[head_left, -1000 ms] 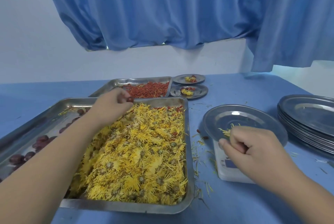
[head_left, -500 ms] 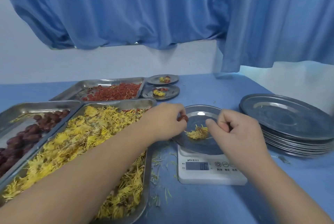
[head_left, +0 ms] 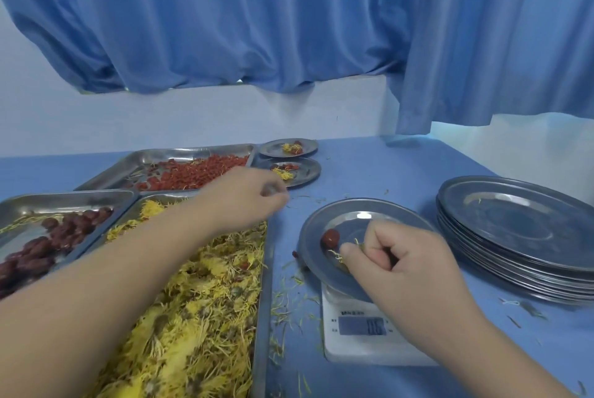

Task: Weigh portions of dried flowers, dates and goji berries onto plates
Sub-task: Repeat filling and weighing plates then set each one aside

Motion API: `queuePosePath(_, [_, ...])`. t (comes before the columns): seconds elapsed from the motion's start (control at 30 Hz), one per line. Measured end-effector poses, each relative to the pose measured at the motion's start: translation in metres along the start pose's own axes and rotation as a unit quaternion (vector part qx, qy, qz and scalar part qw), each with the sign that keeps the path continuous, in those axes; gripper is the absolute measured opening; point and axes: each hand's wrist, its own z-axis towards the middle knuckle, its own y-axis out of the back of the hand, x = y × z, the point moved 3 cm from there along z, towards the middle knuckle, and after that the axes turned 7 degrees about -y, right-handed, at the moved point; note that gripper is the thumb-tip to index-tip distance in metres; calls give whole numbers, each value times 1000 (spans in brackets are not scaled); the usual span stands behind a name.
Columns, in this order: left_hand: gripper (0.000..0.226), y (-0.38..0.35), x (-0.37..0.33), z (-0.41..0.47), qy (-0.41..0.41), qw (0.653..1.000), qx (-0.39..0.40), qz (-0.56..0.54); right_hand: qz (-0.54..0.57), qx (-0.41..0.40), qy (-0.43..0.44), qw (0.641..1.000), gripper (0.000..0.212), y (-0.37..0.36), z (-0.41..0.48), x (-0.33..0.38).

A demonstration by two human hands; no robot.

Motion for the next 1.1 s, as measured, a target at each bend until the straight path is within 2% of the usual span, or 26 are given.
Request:
queuePosePath(0.2, [20, 40, 104, 9, 139, 983, -113, 34, -51, 115, 69, 990, 41, -9, 56, 25])
queuePosePath(0.27, [20, 45, 135, 16, 182, 973, -120, 74, -46, 139, 72, 986, 41, -15, 79, 23])
queuePosePath(0.4, [23, 41, 168, 31, 231, 965, -78, 92, -89, 164, 59, 981, 40, -32, 111, 0])
queuePosePath(0.6, [23, 17, 186, 59, 229, 968, -7, 104, -135, 163, 46, 976, 40, -31, 123, -30])
queuePosePath(0.7, [20, 7, 198, 74, 238, 968, 6, 76, -130, 170, 48, 976, 37, -22, 124, -31])
queuePosePath(0.77, [17, -2, 205, 84, 242, 967, 42, 75, -134, 173, 42, 975, 36, -18, 127, -32])
queuePosePath(0.97, [27, -33, 220, 103, 263, 958, 110, 20, -124, 164, 26, 978, 34, -10, 133, -40])
queuePosePath(1.1, [32, -38, 218, 110, 273, 955, 112, 23, -129, 160, 30, 978, 36, -9, 135, -43])
